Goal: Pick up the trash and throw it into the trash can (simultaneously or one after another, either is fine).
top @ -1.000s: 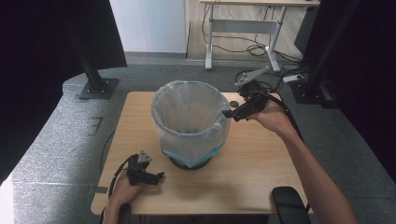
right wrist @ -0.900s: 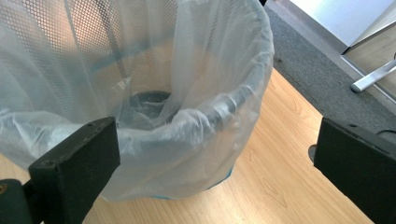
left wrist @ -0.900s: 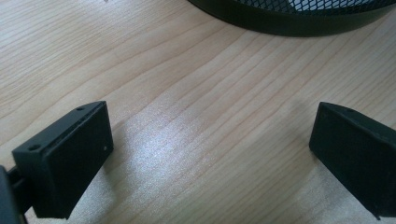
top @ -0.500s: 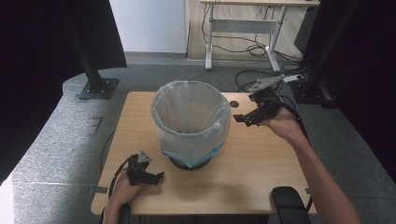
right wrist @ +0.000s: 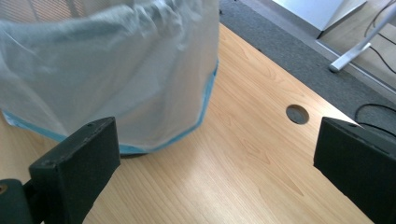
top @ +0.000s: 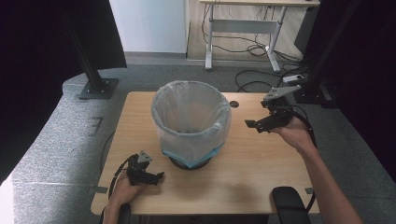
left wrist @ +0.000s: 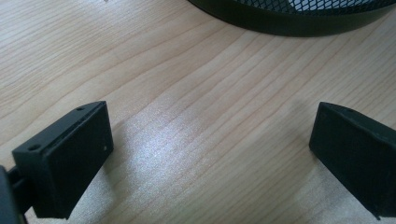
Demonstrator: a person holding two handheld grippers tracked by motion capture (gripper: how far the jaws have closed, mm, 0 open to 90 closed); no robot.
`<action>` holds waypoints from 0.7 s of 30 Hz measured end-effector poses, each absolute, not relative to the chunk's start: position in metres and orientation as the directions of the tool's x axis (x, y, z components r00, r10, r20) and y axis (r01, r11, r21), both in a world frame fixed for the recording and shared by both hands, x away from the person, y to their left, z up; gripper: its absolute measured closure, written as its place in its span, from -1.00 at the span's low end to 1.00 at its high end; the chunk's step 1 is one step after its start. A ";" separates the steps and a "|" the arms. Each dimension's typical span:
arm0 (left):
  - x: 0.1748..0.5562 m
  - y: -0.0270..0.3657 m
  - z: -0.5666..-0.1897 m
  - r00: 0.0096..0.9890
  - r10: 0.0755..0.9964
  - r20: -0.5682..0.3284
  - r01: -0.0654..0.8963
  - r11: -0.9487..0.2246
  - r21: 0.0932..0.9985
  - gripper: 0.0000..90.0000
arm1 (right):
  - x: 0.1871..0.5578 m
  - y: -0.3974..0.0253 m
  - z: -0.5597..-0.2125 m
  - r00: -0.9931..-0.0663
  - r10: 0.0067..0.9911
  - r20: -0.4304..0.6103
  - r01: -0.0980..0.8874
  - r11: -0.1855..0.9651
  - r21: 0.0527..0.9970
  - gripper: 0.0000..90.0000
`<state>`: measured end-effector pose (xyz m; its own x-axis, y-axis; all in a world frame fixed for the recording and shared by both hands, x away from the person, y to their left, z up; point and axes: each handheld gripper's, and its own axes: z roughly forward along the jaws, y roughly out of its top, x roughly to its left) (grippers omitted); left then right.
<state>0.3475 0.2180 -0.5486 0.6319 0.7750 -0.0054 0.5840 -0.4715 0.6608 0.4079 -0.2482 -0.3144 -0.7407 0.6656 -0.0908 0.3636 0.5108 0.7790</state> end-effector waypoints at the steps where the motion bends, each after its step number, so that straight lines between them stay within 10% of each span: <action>1: 0.347 0.218 -0.549 0.632 0.775 -0.006 0.584 -0.471 0.661 -1.00 | 0.407 -0.250 -0.316 -0.738 0.668 -0.091 0.364 0.508 0.780 -1.00; 21: 0.347 0.218 -0.548 0.632 0.775 -0.006 0.585 -0.472 0.660 -1.00 | 0.399 -0.286 -0.368 -0.683 0.726 -0.078 0.405 0.466 0.787 -0.99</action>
